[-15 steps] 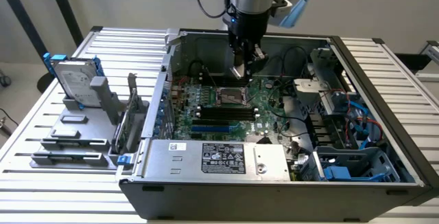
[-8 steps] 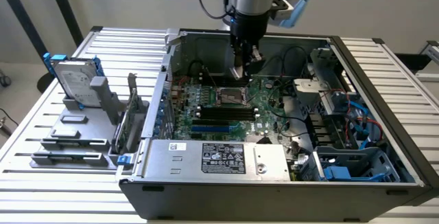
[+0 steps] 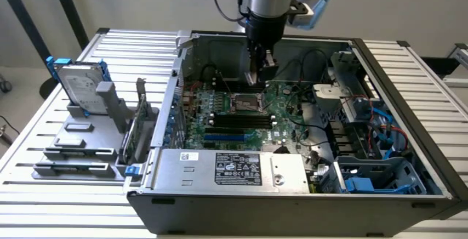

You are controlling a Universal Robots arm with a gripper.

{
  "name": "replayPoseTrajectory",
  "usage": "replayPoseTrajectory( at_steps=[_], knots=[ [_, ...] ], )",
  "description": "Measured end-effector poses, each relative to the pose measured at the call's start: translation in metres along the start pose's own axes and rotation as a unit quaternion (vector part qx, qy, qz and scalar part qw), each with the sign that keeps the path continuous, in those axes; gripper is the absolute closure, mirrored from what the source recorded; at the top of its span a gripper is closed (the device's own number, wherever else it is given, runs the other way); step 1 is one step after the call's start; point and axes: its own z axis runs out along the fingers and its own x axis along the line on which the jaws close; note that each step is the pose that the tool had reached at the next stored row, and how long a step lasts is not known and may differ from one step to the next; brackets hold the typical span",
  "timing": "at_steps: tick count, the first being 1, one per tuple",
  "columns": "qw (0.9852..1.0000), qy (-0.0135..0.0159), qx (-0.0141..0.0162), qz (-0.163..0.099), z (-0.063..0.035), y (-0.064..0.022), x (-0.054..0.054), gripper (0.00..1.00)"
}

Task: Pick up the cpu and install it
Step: 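Place the cpu into insertion slot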

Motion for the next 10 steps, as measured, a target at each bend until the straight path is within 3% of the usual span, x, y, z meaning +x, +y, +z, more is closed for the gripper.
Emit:
replayPoseTrajectory(
  at_steps=[7,10],
  knots=[
    [0.999,0.0005,0.008,0.043,0.0013,-0.0001,-0.0001,0.46],
    [0.9981,-0.0003,0.0086,0.062,0.0035,-0.0002,-0.0001,0.46]
  ],
)
